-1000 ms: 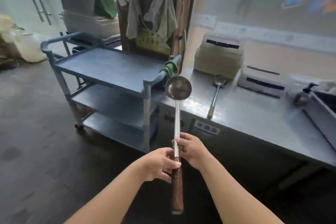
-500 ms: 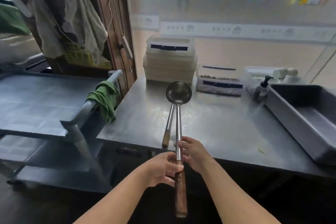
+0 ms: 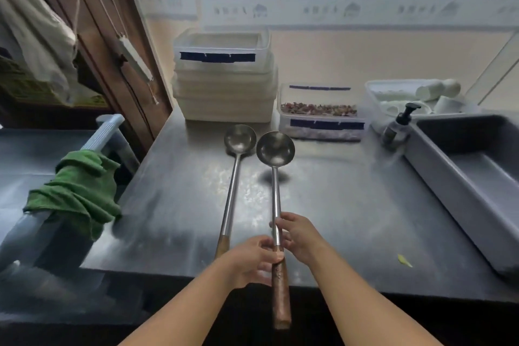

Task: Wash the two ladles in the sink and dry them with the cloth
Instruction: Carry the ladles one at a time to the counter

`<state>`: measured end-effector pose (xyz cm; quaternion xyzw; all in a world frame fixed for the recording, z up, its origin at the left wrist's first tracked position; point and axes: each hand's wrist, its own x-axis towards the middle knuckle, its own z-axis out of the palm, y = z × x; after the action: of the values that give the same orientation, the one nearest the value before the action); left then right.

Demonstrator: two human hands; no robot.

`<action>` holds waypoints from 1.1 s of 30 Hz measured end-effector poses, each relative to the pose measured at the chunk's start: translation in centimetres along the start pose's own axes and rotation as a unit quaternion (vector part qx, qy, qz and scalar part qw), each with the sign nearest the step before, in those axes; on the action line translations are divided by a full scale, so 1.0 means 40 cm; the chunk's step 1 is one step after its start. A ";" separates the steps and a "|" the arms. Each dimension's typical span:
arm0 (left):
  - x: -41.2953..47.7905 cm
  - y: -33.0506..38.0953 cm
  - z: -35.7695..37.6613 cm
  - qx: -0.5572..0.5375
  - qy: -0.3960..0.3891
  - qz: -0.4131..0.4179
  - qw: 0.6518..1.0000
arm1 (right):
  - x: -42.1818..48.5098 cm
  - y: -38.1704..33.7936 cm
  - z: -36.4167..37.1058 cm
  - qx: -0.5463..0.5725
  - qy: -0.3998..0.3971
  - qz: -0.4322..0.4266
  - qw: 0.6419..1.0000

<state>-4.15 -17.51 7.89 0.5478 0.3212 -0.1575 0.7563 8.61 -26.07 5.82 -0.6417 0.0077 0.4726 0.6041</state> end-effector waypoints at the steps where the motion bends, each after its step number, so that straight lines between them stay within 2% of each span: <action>1: 0.026 0.007 -0.014 0.007 -0.002 -0.005 1.000 | 0.025 -0.009 -0.001 0.001 0.003 0.005 1.000; 5: 0.127 0.051 -0.084 0.006 -0.009 -0.010 1.000 | 0.133 -0.052 0.014 -0.012 0.028 0.015 0.999; 16: 0.271 0.084 -0.132 -0.005 -0.030 -0.041 0.999 | 0.279 -0.076 0.011 -0.062 0.083 0.047 0.994; 20: 0.305 0.075 -0.131 0.019 -0.008 -0.048 0.999 | 0.311 -0.054 -0.009 -0.107 0.105 0.049 0.987; 24: 0.327 0.046 -0.105 0.069 0.058 -0.064 0.994 | 0.328 -0.018 -0.015 -0.208 0.158 0.038 0.964; 28: 0.354 0.015 -0.096 0.102 0.146 -0.084 0.980 | 0.318 -0.019 -0.009 -0.378 0.184 0.010 0.907; 30: 0.365 0.009 -0.105 0.106 0.163 -0.091 0.977 | 0.318 -0.007 -0.009 -0.413 0.183 -0.002 0.892; 33: 0.372 -0.002 -0.119 0.120 0.160 -0.094 0.975 | 0.326 0.008 -0.011 -0.421 0.168 -0.010 0.891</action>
<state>5.39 -11.40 -2.88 0.6199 0.4670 -0.1755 0.6056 15.89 -19.18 -2.55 -0.9058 -0.0968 0.3104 0.2716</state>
